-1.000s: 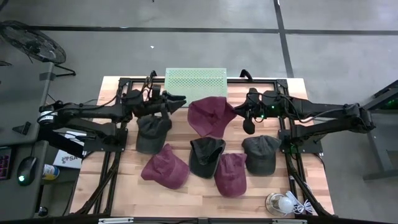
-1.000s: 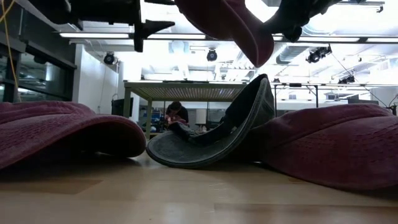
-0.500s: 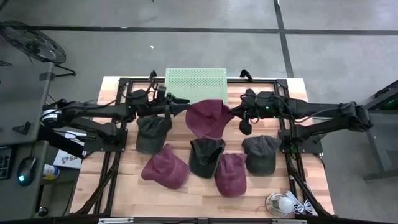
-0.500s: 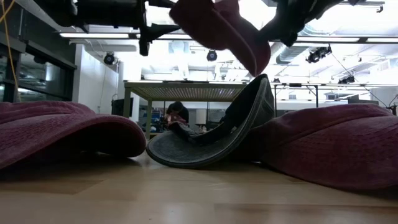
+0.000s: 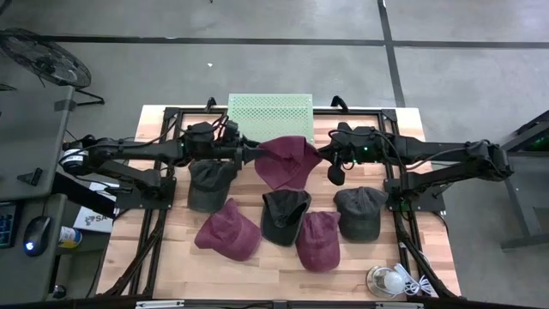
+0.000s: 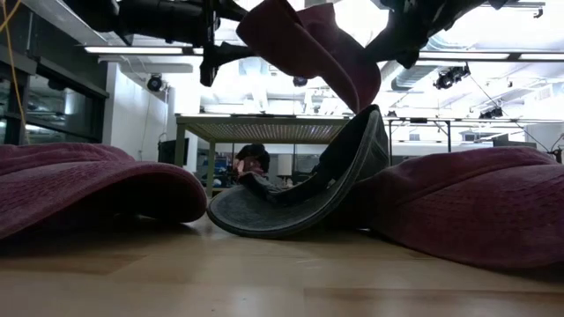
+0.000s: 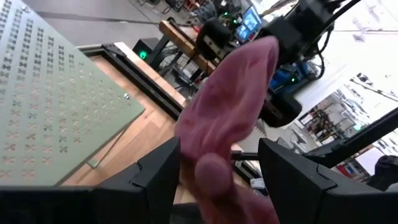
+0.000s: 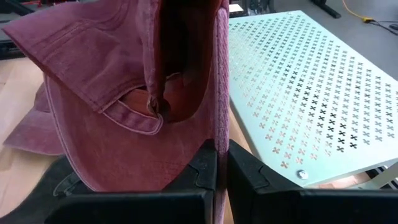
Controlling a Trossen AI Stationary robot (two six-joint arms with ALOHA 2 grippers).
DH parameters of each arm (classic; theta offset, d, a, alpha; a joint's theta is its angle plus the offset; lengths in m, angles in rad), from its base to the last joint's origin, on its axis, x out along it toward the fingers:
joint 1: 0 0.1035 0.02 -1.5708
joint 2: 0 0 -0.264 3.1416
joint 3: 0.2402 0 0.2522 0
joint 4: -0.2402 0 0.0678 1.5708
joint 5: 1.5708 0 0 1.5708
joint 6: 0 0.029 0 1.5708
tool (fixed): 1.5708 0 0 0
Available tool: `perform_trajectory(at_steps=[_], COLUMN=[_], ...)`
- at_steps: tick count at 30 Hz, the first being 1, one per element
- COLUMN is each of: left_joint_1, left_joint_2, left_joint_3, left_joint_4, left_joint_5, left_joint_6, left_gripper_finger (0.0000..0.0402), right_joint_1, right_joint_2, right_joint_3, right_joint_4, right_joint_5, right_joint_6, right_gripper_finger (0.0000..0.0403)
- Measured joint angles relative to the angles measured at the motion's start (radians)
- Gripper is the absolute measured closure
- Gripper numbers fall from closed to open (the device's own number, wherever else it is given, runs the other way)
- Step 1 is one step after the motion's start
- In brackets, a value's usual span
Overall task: Pick & Place hat
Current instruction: Put the top maroon cap on the right side of the shelf
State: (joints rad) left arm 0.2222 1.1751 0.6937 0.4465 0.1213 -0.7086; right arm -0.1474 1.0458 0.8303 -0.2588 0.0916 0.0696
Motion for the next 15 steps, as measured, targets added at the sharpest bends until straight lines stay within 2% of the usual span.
perform_trajectory(at_steps=[3,5,8,12,15], left_joint_1=[0.000,0.000,0.000,0.000,0.000], left_joint_2=[0.000,0.000,0.000,0.000,0.000], left_joint_3=[0.000,0.000,0.000,0.000,0.000], left_joint_4=[-0.011,-0.012,-0.026,-0.031,-0.031], left_joint_5=[0.001,0.007,0.021,0.025,0.028], left_joint_6=[0.000,0.000,0.004,0.024,0.053], left_gripper_finger=[0.0195,0.0214,0.0264,0.0358,0.0370], right_joint_1=[0.000,0.000,0.000,0.000,0.000], right_joint_2=[0.000,0.000,0.000,0.000,0.000], right_joint_3=[0.000,0.000,0.000,0.000,0.000], right_joint_4=[0.000,0.000,0.000,0.000,0.000], right_joint_5=[0.008,0.009,0.010,0.012,0.025], right_joint_6=[0.005,0.006,0.012,0.019,0.027], right_gripper_finger=[0.0397,0.0396,0.0395,0.0397,0.0394])
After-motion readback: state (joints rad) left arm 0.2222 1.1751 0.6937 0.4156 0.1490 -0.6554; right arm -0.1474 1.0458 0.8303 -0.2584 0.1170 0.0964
